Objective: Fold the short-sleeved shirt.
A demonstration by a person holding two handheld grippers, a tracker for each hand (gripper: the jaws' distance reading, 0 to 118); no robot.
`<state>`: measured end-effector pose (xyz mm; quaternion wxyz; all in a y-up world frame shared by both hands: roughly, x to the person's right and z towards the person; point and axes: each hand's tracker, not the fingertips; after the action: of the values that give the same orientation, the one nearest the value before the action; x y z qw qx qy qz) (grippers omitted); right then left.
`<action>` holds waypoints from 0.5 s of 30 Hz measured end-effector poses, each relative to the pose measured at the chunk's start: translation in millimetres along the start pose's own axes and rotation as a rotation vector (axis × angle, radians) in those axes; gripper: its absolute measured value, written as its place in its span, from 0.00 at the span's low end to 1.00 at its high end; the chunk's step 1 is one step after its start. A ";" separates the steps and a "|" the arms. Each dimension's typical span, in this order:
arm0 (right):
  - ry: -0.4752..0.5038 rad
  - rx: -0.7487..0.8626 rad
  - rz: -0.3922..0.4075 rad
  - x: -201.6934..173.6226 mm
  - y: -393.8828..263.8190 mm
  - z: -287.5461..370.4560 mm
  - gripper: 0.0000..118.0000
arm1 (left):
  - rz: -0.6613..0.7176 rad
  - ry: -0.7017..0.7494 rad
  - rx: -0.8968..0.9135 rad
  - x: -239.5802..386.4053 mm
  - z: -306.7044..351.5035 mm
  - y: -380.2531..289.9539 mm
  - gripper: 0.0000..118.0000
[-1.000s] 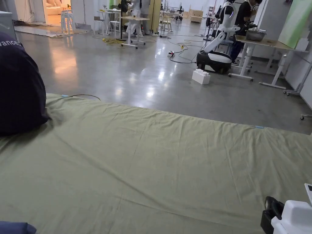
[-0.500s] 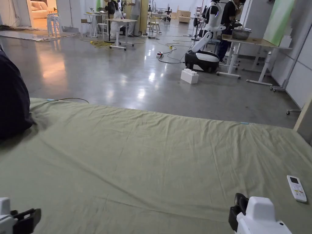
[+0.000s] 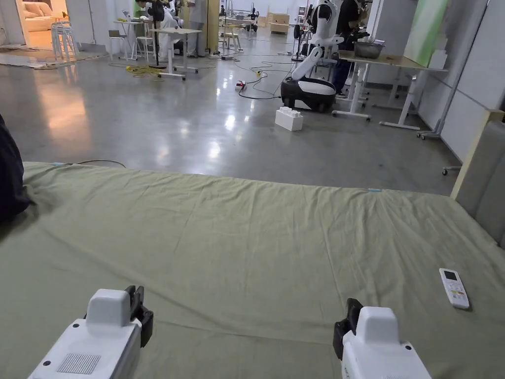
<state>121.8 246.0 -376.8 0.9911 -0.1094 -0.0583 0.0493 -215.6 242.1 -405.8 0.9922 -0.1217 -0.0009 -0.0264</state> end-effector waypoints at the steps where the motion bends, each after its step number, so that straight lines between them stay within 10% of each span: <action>1: -0.004 0.010 0.012 -0.7 0.1 1.0 0.01 | 0.007 0.008 0.013 3.5 0.9 2.2 0.07; 15: -0.033 0.031 -0.040 13.6 -1.2 5.1 0.00 | 0.007 -0.001 0.068 16.8 1.1 14.2 0.04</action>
<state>134.7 247.5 -370.2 0.9923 -0.0919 -0.0761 0.0322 -198.1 255.3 -408.0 0.9958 -0.0881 -0.0019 -0.0228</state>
